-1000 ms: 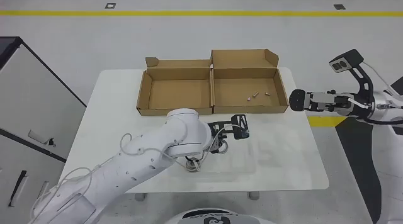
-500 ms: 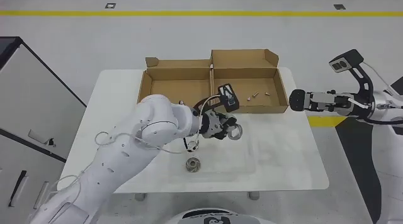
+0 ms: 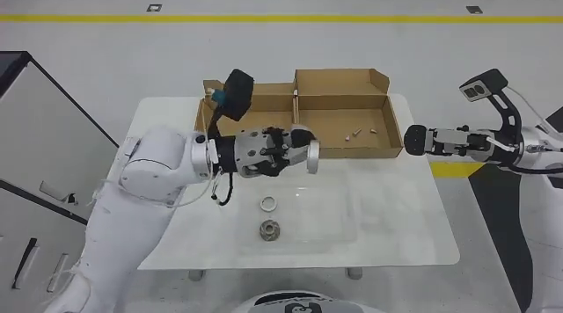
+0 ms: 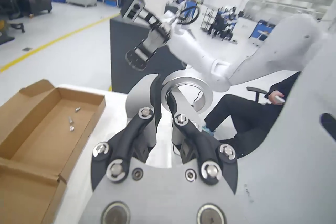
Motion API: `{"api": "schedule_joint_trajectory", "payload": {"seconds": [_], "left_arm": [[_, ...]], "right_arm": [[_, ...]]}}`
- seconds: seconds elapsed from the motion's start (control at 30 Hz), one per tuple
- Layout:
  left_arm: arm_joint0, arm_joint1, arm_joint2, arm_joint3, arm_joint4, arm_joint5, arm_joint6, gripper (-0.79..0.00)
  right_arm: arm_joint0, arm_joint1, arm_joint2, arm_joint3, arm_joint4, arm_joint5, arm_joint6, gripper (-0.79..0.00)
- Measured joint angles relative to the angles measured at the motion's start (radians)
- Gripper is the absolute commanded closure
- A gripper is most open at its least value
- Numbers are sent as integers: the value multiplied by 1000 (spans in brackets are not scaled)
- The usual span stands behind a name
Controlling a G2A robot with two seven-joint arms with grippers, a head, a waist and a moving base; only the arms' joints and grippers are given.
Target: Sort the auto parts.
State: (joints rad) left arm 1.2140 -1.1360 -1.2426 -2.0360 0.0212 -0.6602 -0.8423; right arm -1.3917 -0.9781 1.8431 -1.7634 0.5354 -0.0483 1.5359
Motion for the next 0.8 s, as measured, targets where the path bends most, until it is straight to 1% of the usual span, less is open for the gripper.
{"api": "schedule_joint_trajectory", "payload": {"seconds": [0.13,0.3,0.43,0.5,0.67,0.73,0.8], "left_arm": [[-8,4,-15,-11,-157,-90,22,0],[-24,10,-16,-14,-351,-212,5,0],[-42,15,-4,-14,-477,-268,-27,0],[-54,18,3,-15,-538,-286,-32,0],[-71,28,20,-16,-614,-293,-25,0],[-73,32,15,-6,-619,-294,-23,0],[-74,38,-10,19,-576,-282,-36,0]], "right_arm": [[0,0,0,0,0,0,0,-785],[0,0,0,0,0,0,0,-785],[0,0,0,0,0,0,0,-785],[0,0,0,0,0,0,0,-785],[0,0,0,0,0,0,0,-785],[0,0,0,0,0,0,0,-785],[0,0,0,0,0,0,0,-785]]}}
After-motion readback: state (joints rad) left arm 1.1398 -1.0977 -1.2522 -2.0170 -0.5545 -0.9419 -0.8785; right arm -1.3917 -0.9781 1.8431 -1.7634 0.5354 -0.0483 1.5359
